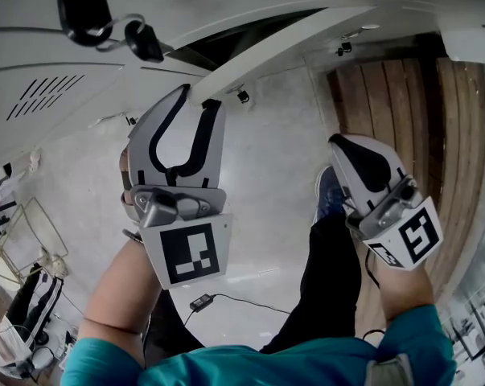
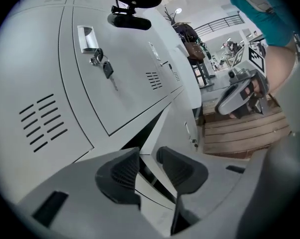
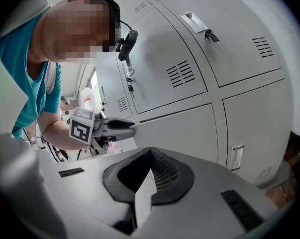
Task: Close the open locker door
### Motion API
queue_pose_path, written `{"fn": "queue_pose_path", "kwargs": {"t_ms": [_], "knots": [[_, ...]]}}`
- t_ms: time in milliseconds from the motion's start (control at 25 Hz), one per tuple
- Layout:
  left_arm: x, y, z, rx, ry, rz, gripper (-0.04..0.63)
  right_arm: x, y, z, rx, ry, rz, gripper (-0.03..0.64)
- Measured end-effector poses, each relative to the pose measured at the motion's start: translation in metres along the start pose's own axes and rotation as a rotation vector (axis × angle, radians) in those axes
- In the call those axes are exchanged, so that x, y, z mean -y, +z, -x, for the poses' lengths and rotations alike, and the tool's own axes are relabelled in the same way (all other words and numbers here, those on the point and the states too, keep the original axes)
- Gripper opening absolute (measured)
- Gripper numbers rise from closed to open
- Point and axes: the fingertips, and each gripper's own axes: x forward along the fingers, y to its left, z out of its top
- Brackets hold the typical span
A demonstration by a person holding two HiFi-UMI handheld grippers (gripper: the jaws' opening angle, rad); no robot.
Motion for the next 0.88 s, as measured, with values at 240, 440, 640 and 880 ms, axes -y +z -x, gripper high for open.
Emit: {"fn": "queue_pose_path", "kwargs": {"t_ms": [240, 440, 640, 880], "knots": [[0.005, 0.002, 0.009, 0.038, 0.051, -0.028, 0.135, 0.001, -0.003, -0.002, -0.006, -0.002, -0.008, -0.002], [-0.006, 0.0, 0.002, 0.039, 0.069, 0.015, 0.135, 0.002, -0.007, -0.005, -0.007, -0.002, -0.02, -0.002], [-0.018, -0.012, 0.008, -0.011, 0.09, 0.068, 0.135, 0.003, -0.006, -0.008, -0.004, -0.002, -0.023, -0.002], [0.012, -0.004, -0.002, 0.022, 0.012, 0.07, 0.135, 0.003, -0.002, -0.01, 0.0, 0.0, -0.022, -0.002]]}}
